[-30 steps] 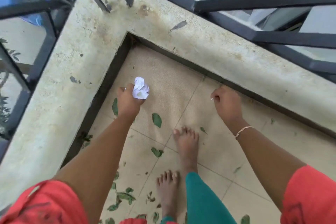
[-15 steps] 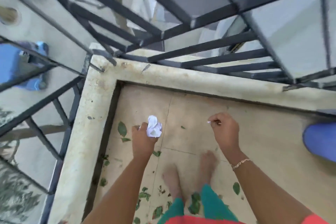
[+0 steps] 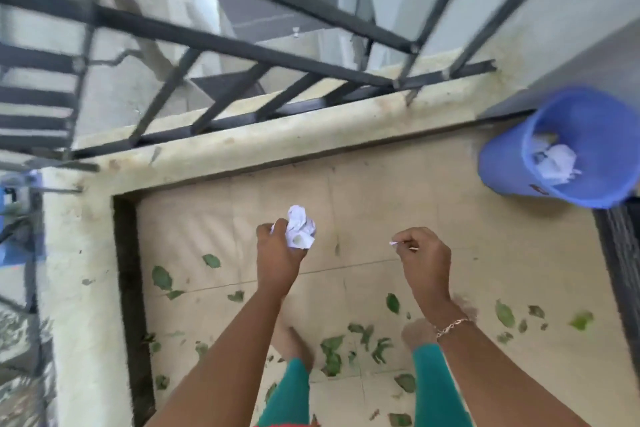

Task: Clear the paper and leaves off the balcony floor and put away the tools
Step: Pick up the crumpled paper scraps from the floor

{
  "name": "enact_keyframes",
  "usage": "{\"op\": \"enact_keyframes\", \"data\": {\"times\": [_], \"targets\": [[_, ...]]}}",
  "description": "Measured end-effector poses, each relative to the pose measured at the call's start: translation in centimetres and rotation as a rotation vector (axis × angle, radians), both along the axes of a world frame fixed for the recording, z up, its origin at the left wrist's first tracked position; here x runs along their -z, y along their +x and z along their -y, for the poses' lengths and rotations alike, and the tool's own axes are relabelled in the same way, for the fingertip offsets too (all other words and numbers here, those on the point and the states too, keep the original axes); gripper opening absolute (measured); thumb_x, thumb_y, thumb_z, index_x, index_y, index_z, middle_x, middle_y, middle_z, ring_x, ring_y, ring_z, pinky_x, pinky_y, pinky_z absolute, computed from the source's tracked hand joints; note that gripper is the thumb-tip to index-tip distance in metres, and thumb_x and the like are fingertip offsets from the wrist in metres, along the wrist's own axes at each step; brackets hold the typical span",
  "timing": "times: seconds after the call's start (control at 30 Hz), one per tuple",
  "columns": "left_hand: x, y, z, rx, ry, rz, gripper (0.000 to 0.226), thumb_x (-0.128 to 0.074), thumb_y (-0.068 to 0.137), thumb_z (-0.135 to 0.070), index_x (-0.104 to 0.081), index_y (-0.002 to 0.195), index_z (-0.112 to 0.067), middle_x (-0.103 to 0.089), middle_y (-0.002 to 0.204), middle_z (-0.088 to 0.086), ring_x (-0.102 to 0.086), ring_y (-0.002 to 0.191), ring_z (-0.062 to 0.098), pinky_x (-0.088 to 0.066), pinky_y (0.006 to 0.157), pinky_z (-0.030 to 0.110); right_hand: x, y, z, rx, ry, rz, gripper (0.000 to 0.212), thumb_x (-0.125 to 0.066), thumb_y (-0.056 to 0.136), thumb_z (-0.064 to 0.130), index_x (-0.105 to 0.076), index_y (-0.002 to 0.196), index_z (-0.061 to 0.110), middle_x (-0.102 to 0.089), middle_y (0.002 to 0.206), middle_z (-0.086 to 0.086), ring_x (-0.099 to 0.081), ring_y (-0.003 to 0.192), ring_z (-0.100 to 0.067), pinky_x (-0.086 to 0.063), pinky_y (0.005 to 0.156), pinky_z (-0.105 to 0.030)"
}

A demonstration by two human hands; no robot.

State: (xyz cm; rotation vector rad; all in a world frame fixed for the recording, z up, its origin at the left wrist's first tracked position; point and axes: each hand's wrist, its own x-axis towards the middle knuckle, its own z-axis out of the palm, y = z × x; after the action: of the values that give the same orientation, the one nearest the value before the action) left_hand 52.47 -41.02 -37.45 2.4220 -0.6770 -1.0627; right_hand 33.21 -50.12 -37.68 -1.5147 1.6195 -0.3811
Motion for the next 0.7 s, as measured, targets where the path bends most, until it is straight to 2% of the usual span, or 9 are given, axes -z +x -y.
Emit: {"op": "enact_keyframes", "data": {"times": [0.1,0.17,0.3,0.37,0.47,0.53,0.6,0.67,0.7], "targets": [[-0.7,-6.1,3.8,0.057,0.043,-0.043,0.035,-0.062,0.073,-0.026,-0.051,0.096,-0.003,-0.043,0.108,0.014,-0.033,0.082,0.012,-0.029,0.059,0.023,-1.3,-6.3,2.2,0.065,-0.019,-0.010,0.027,-0.059,0.069,-0.017,-0.068,0.066,0.008,-0.060,0.070,0.006,-0.060,0.066,-0.014,-0.046,0.066,-0.016],[-1.2,-10.3,6.6,0.102,0.040,-0.071,0.033,-0.055,0.064,-0.031,-0.046,0.087,-0.009,-0.045,0.102,0.015,-0.036,0.079,0.017,-0.027,0.054,0.016,-2.2,-10.7,4.3,0.128,-0.033,-0.019,0.028,-0.059,0.068,-0.017,-0.068,0.064,0.009,-0.061,0.069,0.008,-0.060,0.066,-0.013,-0.048,0.065,-0.022],[-1.7,-17.9,12.6,0.219,0.026,-0.091,0.031,-0.059,0.070,-0.027,-0.052,0.088,-0.002,-0.047,0.089,0.017,-0.051,0.088,0.033,-0.026,0.051,0.017,-3.6,-18.8,9.3,0.274,-0.090,-0.051,0.033,-0.057,0.064,-0.019,-0.066,0.061,0.013,-0.065,0.068,0.002,-0.058,0.067,-0.008,-0.039,0.065,-0.008],[-2.0,-21.0,15.5,0.261,0.005,-0.076,0.027,-0.067,0.077,-0.015,-0.054,0.092,0.003,-0.050,0.089,0.022,-0.052,0.095,0.036,-0.026,0.051,0.019,-4.0,-22.2,11.9,0.355,-0.094,-0.055,0.035,-0.058,0.065,-0.018,-0.065,0.062,0.016,-0.067,0.070,-0.002,-0.059,0.064,-0.012,-0.040,0.065,-0.014],[-2.6,-24.5,19.6,0.311,-0.028,-0.089,0.026,-0.069,0.076,-0.010,-0.054,0.093,0.002,-0.054,0.095,0.026,-0.050,0.100,0.035,-0.025,0.055,0.026,-4.0,-25.8,15.8,0.447,-0.092,-0.081,0.031,-0.061,0.066,-0.015,-0.066,0.065,0.015,-0.070,0.073,-0.010,-0.060,0.062,-0.019,-0.038,0.062,-0.020],[-3.1,-26.0,22.3,0.364,-0.055,-0.111,0.023,-0.070,0.075,-0.011,-0.050,0.083,-0.004,-0.051,0.083,0.022,-0.052,0.097,0.039,-0.022,0.055,0.028,-3.5,-27.3,18.3,0.512,-0.102,-0.092,0.025,-0.061,0.067,-0.014,-0.068,0.068,0.010,-0.069,0.072,-0.013,-0.061,0.065,-0.026,-0.038,0.062,-0.024],[-3.4,-27.1,24.8,0.458,-0.073,-0.139,0.030,-0.069,0.071,-0.026,-0.041,0.075,-0.015,-0.044,0.073,0.008,-0.053,0.092,0.039,-0.019,0.054,0.027,-2.6,-28.2,20.9,0.582,-0.098,-0.059,0.022,-0.062,0.068,-0.013,-0.069,0.071,0.007,-0.070,0.075,-0.015,-0.064,0.071,-0.028,-0.047,0.069,-0.029],[-3.2,-27.7,26.9,0.531,-0.051,-0.142,0.040,-0.056,0.057,-0.047,-0.039,0.075,-0.016,-0.047,0.074,0.009,-0.053,0.088,0.036,-0.022,0.056,0.027,-1.4,-28.6,23.0,0.648,-0.071,-0.034,0.022,-0.060,0.069,-0.012,-0.070,0.073,0.008,-0.071,0.078,-0.016,-0.066,0.076,-0.033,-0.052,0.074,-0.041],[-2.7,-27.8,28.0,0.572,-0.038,-0.146,0.044,-0.052,0.054,-0.049,-0.041,0.076,-0.014,-0.050,0.076,0.012,-0.054,0.088,0.036,-0.026,0.058,0.029,-0.9,-28.7,23.9,0.670,-0.066,-0.032,0.023,-0.058,0.070,-0.011,-0.071,0.074,0.007,-0.071,0.079,-0.017,-0.066,0.077,-0.035,-0.052,0.075,-0.044]]}}
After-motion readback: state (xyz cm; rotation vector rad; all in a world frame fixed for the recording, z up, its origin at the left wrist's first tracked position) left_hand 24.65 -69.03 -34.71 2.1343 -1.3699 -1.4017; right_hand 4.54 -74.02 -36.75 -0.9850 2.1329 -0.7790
